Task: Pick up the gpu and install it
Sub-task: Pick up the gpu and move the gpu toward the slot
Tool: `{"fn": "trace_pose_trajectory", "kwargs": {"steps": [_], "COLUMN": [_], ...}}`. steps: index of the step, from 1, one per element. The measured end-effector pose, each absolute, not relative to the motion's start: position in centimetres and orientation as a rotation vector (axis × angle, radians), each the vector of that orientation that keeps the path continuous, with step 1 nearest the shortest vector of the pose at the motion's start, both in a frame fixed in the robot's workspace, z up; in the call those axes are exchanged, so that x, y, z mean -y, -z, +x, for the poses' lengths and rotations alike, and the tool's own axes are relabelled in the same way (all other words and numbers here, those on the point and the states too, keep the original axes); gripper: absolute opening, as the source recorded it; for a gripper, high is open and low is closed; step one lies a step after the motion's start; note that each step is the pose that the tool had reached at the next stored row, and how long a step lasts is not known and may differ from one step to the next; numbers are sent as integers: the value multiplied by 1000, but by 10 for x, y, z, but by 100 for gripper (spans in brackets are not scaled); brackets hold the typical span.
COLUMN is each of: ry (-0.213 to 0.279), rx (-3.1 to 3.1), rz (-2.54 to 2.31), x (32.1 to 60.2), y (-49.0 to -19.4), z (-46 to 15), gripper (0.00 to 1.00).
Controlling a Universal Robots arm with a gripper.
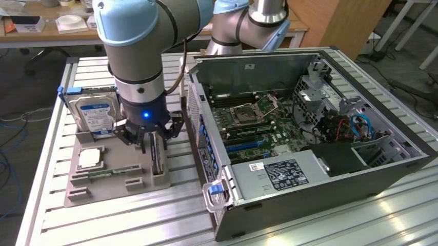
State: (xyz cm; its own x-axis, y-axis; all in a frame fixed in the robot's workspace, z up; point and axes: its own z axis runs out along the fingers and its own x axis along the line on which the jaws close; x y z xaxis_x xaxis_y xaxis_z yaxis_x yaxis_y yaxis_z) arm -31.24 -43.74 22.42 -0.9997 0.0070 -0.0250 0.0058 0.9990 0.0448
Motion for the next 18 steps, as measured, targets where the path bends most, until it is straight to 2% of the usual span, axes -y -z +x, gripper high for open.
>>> {"fn": "trace_pose_trajectory", "kwargs": {"steps": [8, 9, 10, 11, 12, 13, 15, 18], "ry": [-70, -70, -70, -70, -70, -70, -70, -70], "rx": [-3115, -3115, -3116, -3115, -3116, -3115, -3116, -3115], "rz": [10, 10, 10, 10, 10, 10, 10, 10], "x": [437, 437, 437, 437, 437, 437, 437, 437], "y": [-224, -224, -224, -224, -224, -224, -224, -224], "z": [-312, -312, -312, -312, -312, -312, -312, -312], "gripper": [53, 51, 45, 45, 39, 39, 27, 26]}}
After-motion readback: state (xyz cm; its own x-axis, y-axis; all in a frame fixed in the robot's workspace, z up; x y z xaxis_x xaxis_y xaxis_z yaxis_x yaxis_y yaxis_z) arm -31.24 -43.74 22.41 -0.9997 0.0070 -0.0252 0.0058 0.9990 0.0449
